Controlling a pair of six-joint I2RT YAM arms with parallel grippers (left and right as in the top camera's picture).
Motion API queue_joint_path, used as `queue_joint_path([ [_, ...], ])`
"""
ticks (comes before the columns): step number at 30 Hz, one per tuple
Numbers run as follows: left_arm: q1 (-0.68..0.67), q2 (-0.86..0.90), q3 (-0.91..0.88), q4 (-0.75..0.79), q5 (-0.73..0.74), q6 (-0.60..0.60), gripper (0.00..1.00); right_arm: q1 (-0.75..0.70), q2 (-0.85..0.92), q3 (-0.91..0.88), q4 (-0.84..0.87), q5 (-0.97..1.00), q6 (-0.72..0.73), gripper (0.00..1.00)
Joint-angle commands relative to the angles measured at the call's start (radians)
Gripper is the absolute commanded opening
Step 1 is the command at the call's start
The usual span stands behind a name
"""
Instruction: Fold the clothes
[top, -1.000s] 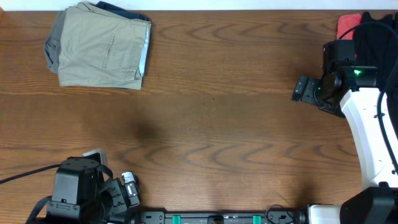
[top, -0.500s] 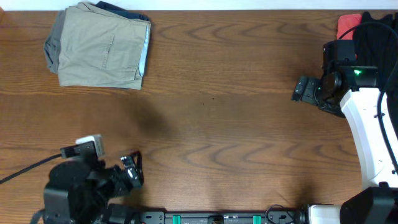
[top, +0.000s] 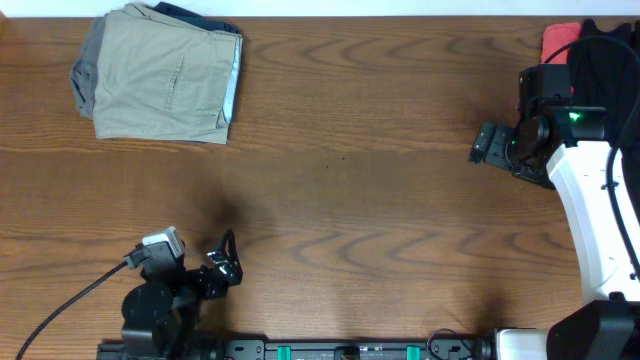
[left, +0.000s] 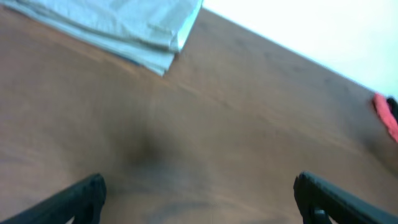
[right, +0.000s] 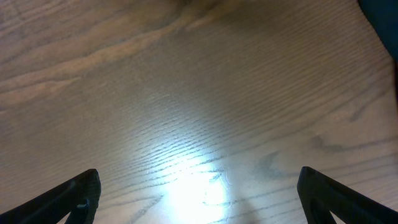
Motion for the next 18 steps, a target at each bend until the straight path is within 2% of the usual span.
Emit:
queue_joint_path([
  [1,0.005,-0.055,-0.058,0.082,-0.082,-0.008,0.98,-0.002,-0.007,0.004,-0.001,0.003,-0.009,0.99],
  [10,0.103,-0.061,-0.216,0.407,-0.097,-0.003,0.98,-0.002,-0.007,0.004,-0.001,0.003,-0.009,0.99],
  [18,0.141,-0.061,-0.286,0.531,-0.019,0.192,0.98,-0.002,-0.007,0.004,-0.001,0.003,-0.009,0.99],
])
